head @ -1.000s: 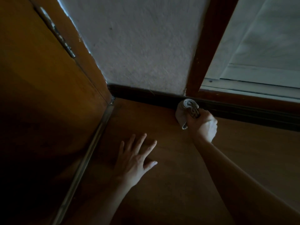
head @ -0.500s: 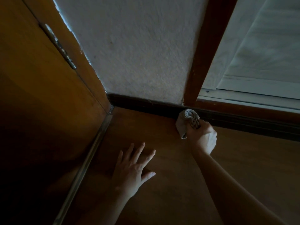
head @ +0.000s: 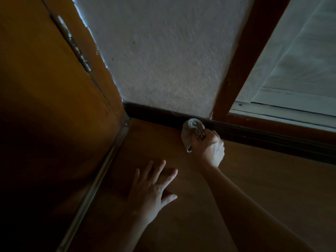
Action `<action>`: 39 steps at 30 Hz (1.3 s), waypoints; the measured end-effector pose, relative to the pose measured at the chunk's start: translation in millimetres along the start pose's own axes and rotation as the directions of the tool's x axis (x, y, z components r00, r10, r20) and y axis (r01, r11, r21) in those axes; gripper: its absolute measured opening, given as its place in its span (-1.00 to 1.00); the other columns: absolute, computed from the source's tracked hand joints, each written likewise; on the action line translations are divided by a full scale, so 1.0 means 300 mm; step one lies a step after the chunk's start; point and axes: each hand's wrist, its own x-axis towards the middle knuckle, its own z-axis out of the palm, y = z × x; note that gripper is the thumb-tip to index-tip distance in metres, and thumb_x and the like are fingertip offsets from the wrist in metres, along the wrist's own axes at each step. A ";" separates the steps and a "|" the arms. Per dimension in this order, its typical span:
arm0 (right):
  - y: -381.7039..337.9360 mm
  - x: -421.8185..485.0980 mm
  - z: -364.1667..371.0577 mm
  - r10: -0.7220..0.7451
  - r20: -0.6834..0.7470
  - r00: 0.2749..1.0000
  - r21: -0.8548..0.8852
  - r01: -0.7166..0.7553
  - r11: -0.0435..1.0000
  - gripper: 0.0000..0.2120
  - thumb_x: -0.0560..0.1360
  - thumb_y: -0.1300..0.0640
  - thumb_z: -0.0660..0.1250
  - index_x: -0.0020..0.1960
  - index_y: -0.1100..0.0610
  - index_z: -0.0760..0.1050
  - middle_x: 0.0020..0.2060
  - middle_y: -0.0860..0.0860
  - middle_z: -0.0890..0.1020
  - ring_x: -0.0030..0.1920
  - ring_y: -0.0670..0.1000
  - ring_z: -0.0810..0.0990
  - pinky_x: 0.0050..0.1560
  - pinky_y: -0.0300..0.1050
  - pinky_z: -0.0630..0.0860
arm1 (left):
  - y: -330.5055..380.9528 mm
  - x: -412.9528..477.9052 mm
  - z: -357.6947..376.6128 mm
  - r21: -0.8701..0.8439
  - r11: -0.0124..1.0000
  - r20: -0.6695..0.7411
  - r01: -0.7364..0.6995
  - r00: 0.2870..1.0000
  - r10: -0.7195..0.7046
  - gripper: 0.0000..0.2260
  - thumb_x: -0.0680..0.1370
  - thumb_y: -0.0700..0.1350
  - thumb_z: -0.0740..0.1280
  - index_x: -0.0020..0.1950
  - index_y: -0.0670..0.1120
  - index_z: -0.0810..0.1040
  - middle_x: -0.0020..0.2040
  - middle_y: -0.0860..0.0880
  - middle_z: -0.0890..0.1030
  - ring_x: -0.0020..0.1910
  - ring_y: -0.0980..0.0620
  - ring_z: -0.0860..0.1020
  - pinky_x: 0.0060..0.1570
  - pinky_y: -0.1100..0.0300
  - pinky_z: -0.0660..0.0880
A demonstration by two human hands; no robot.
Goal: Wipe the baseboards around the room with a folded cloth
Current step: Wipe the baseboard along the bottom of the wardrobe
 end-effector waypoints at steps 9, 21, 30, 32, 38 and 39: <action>-0.049 -0.008 0.037 -0.021 0.042 0.999 0.003 0.021 1.000 -0.77 0.46 -0.05 0.42 -0.01 0.08 0.64 -0.08 0.01 0.63 -0.10 0.12 0.62 -0.19 -0.09 0.44 | 0.037 0.022 -0.043 -0.008 0.999 -0.012 0.043 0.999 -0.043 -0.42 0.51 0.45 0.03 0.52 0.36 0.22 0.62 -0.01 0.21 0.55 -0.16 0.26 0.44 -0.34 0.18; 0.264 0.061 -0.292 0.153 -0.166 0.974 -0.067 -0.166 0.984 -0.78 0.45 -0.01 0.41 0.01 0.10 0.61 -0.08 0.04 0.64 -0.06 0.14 0.62 -0.15 -0.02 0.50 | 0.204 0.135 -0.004 0.011 0.981 -0.078 -0.196 0.978 0.196 -0.39 0.55 0.40 -0.01 0.55 0.22 0.27 0.57 -0.05 0.32 0.53 -0.11 0.32 0.44 -0.21 0.31; 0.319 0.078 -0.317 0.116 -0.141 0.983 -0.087 -0.129 0.988 -0.75 0.48 -0.04 0.42 0.05 0.11 0.62 -0.05 0.01 0.62 -0.04 0.10 0.58 -0.16 -0.08 0.37 | 0.206 0.135 0.026 0.022 0.980 -0.113 -0.198 0.973 0.199 -0.41 0.58 0.39 -0.02 0.57 0.23 0.24 0.61 -0.02 0.25 0.57 -0.10 0.24 0.47 -0.23 0.26; 0.335 0.084 -0.326 0.113 -0.149 0.982 -0.074 -0.125 0.989 -0.75 0.48 -0.05 0.42 0.03 0.11 0.62 -0.05 0.01 0.62 -0.02 0.13 0.58 -0.13 -0.01 0.47 | 0.204 0.133 0.028 0.026 0.980 -0.120 -0.199 0.972 0.200 -0.41 0.59 0.39 -0.02 0.58 0.23 0.23 0.61 -0.02 0.24 0.57 -0.10 0.24 0.46 -0.24 0.27; 0.343 0.098 -0.337 0.091 -0.112 0.990 -0.093 -0.101 0.991 -0.79 0.47 -0.02 0.41 -0.02 0.11 0.62 -0.09 0.01 0.61 -0.10 0.11 0.58 -0.18 -0.07 0.39 | 0.207 0.132 0.026 0.046 0.979 -0.097 -0.197 0.975 0.201 -0.41 0.60 0.39 -0.07 0.60 0.23 0.20 0.63 -0.03 0.20 0.59 -0.11 0.21 0.47 -0.24 0.27; 0.349 0.098 -0.344 0.101 -0.129 0.986 -0.090 -0.113 0.989 -0.79 0.47 -0.01 0.41 -0.03 0.12 0.62 -0.10 0.02 0.61 -0.10 0.12 0.58 -0.18 -0.07 0.38 | 0.206 0.133 0.027 0.055 0.979 -0.097 -0.196 0.975 0.201 -0.41 0.60 0.39 -0.08 0.60 0.23 0.18 0.63 -0.03 0.19 0.59 -0.11 0.20 0.47 -0.24 0.26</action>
